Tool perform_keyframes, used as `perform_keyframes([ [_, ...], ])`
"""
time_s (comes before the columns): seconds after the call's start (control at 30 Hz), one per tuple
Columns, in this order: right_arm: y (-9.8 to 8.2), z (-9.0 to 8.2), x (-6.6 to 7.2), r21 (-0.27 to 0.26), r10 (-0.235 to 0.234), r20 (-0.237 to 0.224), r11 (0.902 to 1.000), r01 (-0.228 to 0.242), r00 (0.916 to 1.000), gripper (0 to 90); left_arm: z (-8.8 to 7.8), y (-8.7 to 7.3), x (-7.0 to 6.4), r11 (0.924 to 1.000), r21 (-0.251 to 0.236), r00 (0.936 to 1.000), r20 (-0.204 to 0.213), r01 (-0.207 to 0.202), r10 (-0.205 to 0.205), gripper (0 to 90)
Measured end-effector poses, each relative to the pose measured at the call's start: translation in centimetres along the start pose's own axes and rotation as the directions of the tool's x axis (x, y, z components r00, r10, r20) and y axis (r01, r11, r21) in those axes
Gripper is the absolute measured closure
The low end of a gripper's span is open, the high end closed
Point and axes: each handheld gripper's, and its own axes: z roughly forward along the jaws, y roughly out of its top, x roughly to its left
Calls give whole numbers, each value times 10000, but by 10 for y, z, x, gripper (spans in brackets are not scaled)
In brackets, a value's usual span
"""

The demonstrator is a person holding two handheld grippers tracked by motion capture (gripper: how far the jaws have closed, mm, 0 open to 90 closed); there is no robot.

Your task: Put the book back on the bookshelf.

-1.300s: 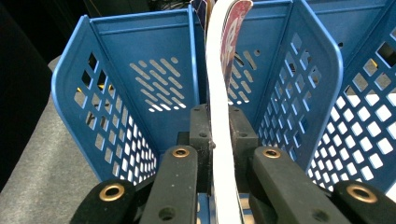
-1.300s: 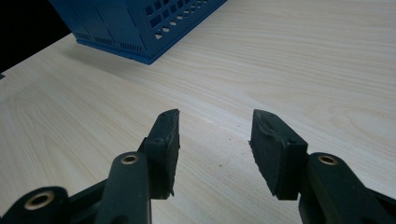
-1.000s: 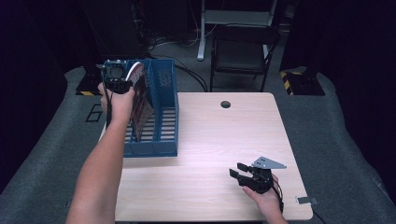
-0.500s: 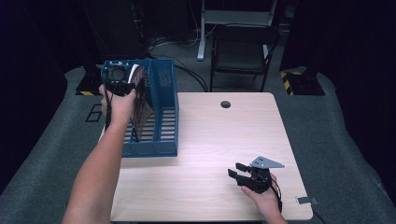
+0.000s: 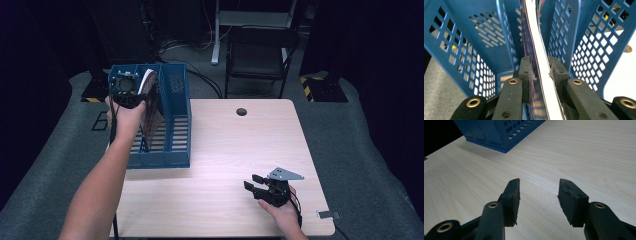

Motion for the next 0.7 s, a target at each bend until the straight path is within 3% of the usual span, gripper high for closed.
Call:
perform_keyframes([
  [0.37,0,2,1,12,-31,-20,10000,31,10000,520,-15,-14,16,9998,179,9993,350,102,-109,740],
  [0.5,0,2,2,23,85,-35,10000,-85,10000,520,-16,-16,23,9992,213,9984,440,338,-347,678],
  [0.7,1,3,2,37,32,-59,10000,-32,10000,520,-16,-17,27,9987,88,9973,529,512,-516,666],
])
